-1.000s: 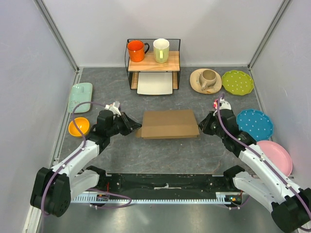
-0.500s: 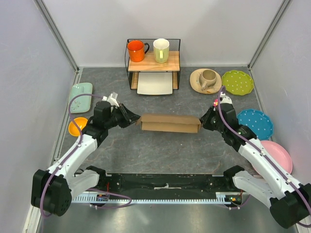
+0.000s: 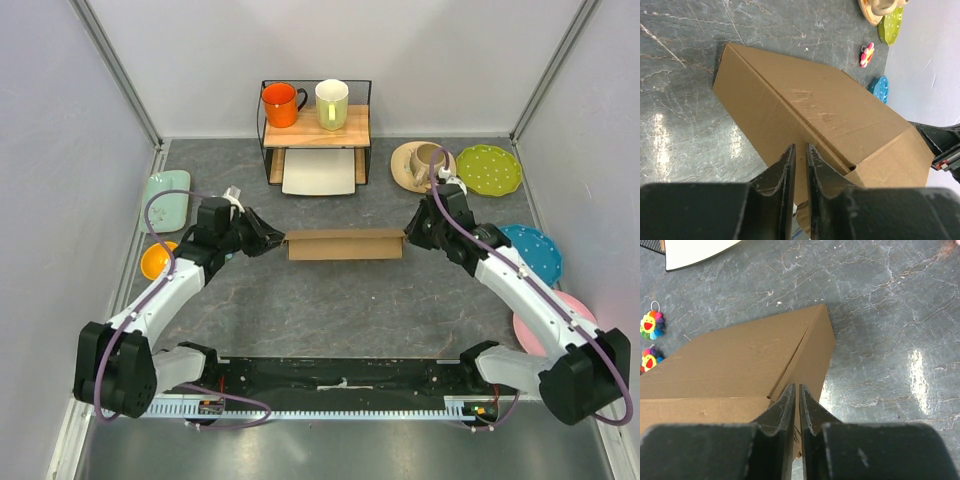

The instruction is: Fold the paper box

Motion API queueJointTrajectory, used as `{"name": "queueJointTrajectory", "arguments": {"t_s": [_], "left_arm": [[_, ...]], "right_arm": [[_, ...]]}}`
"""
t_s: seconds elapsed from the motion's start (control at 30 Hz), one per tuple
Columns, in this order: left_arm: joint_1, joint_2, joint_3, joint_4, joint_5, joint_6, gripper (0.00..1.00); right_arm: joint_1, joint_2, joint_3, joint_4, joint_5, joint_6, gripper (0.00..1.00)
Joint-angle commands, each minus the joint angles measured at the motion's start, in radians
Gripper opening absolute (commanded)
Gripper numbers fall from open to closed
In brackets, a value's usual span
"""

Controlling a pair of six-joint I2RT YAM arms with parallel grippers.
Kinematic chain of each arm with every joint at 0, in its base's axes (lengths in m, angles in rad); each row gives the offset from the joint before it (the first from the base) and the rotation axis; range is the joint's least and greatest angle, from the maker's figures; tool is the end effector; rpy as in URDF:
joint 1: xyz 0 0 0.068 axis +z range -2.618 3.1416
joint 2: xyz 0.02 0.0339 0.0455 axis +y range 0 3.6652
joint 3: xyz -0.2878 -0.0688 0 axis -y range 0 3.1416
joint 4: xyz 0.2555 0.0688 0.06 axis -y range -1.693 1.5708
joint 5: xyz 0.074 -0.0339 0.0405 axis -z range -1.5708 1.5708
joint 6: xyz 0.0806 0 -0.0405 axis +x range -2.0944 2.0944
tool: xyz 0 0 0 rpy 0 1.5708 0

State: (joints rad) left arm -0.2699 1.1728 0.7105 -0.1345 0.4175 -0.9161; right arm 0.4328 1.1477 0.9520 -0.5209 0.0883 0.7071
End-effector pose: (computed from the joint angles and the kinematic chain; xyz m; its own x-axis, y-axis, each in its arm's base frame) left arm 0.2670 -0.1078 0.2356 -0.7796 -0.5367 -0.3229 -0.0844 0.6009 -0.7949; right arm 0.2576 0.1112 0.2838 -0.6855 0.3961 -0.6109 0.1156 0.8876 0.4458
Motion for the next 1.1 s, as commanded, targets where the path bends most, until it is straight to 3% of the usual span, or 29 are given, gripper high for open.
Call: {"name": "queueJointTrajectory", "arguments": {"t_s": [0.0, 0.17, 0.6, 1.07], "left_arm": [[-0.031, 0.034, 0.092, 0.023, 0.227, -0.081, 0.21], [-0.012, 0.103, 0.145, -0.013, 0.233, -0.063, 0.22], [0.067, 0.225, 0.305, -0.082, 0.216, 0.022, 0.31], [0.081, 0.343, 0.397, -0.096, 0.193, 0.054, 0.33]], "right_arm": [[0.032, 0.089, 0.088, 0.027, -0.122, 0.040, 0.15], [0.011, 0.179, 0.128, 0.010, -0.121, 0.015, 0.17], [-0.086, 0.264, 0.250, -0.037, -0.055, -0.077, 0.36], [-0.124, 0.357, 0.346, -0.068, -0.022, -0.130, 0.40]]}}
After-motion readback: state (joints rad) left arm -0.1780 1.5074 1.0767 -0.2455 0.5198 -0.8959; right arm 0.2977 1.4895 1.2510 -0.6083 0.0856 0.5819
